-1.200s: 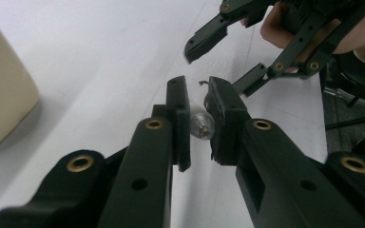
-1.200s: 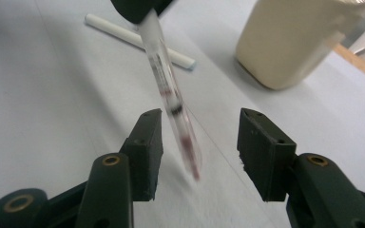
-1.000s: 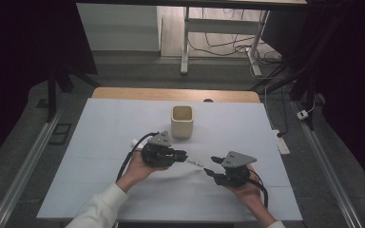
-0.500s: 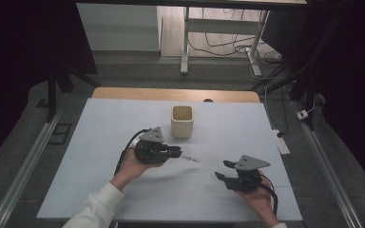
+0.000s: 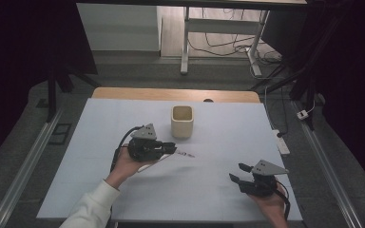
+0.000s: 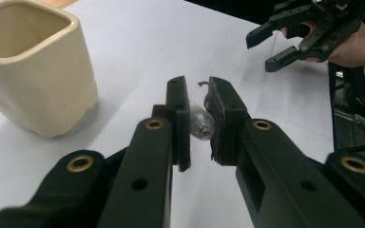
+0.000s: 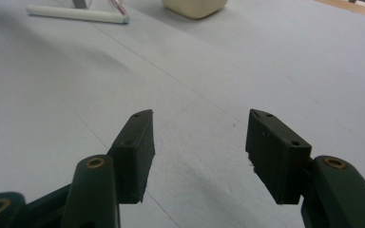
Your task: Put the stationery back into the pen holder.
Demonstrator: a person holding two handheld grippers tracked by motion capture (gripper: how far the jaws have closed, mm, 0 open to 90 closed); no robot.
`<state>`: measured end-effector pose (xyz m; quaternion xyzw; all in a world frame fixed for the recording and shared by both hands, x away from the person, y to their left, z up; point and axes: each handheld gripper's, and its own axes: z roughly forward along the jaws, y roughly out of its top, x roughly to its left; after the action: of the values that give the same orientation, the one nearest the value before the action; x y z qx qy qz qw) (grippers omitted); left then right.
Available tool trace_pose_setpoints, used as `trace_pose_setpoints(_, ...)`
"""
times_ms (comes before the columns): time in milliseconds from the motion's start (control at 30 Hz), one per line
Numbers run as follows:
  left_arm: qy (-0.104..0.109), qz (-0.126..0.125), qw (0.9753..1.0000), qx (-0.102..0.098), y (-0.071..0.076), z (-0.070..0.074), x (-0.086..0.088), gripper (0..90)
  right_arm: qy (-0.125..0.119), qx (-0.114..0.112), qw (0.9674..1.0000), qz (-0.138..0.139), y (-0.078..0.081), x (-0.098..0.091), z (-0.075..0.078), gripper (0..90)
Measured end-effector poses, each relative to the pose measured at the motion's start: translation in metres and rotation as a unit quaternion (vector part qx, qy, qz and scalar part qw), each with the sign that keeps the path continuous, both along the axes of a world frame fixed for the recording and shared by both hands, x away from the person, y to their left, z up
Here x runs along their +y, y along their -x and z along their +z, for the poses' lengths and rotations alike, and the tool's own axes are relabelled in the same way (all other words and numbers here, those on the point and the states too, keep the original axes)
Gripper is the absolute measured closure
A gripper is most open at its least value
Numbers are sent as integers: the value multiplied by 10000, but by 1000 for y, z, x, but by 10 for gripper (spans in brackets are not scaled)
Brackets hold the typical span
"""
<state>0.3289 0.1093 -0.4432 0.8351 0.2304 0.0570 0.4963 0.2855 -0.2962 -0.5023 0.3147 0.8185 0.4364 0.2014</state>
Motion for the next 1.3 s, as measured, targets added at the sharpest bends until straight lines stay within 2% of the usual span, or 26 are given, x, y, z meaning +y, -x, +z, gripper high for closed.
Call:
trace_pose_setpoints(200,3,84,10000,-15,2,2,4,788,52,-24,10000,50,-1,-2,-1,419)
trace_pose_setpoints(500,14,152,9999,13,-4,4,4,787,146,-52,9998,100,-3,-1,-3,416)
trace_pose_setpoints(667,73,225,9997,-22,-12,16,5,788,107,-48,9999,67,-5,-5,-4,415)
trace_pose_setpoints(967,7,345,9992,-185,-27,41,3,787,95,-22,9999,26,-7,-10,-5,415)
trace_pose_setpoints(1300,-78,508,9984,-224,-42,64,6,787,140,-22,9999,-11,-8,-8,-6,411)
